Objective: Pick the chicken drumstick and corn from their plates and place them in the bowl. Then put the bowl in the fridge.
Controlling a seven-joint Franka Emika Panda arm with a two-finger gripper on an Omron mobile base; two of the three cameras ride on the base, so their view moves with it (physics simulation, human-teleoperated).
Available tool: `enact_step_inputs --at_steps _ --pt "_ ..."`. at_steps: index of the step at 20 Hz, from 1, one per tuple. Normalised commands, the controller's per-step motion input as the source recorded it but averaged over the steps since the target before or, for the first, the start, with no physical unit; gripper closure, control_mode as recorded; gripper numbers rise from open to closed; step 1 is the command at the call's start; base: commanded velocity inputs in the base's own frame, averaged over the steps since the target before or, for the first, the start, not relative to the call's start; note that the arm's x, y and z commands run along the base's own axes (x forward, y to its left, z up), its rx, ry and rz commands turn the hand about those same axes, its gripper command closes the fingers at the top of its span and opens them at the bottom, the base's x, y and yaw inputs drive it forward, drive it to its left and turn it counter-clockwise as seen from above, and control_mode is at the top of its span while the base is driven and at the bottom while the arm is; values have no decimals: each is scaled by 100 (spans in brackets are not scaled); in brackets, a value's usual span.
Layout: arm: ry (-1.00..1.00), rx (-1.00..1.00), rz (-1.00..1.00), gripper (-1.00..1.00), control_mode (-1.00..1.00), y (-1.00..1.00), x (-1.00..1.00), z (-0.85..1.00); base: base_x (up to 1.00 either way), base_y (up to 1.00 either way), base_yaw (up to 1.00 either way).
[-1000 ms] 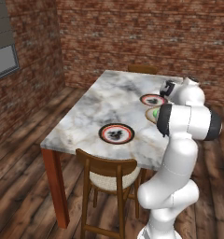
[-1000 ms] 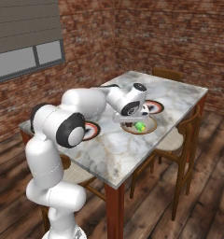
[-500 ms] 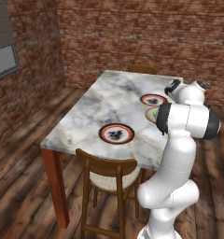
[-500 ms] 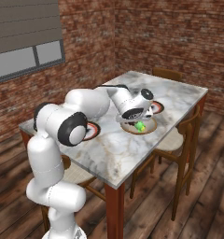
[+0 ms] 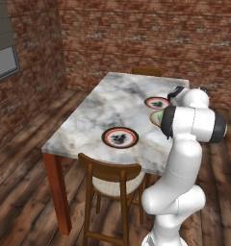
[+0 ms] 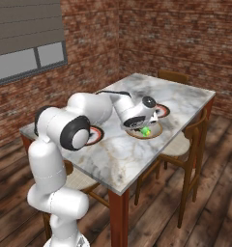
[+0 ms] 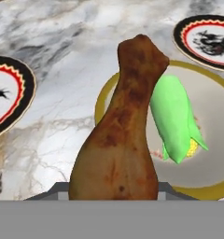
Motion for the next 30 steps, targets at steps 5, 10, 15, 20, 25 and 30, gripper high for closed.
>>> enact_step_inputs --at_steps 5,10,15,20,25,30 --pt "2 -5 0 100 -100 0 22 -2 0 0 0" --pt "8 0 0 100 -100 0 27 -1 0 0 0" --pt "5 0 0 100 -100 0 27 -13 0 0 0" --pt "0 0 0 100 -100 0 20 -19 0 0 0" --pt "0 0 0 100 -100 -1 18 -24 0 0 0" --pt "0 0 0 100 -100 -4 4 -22 0 0 0"
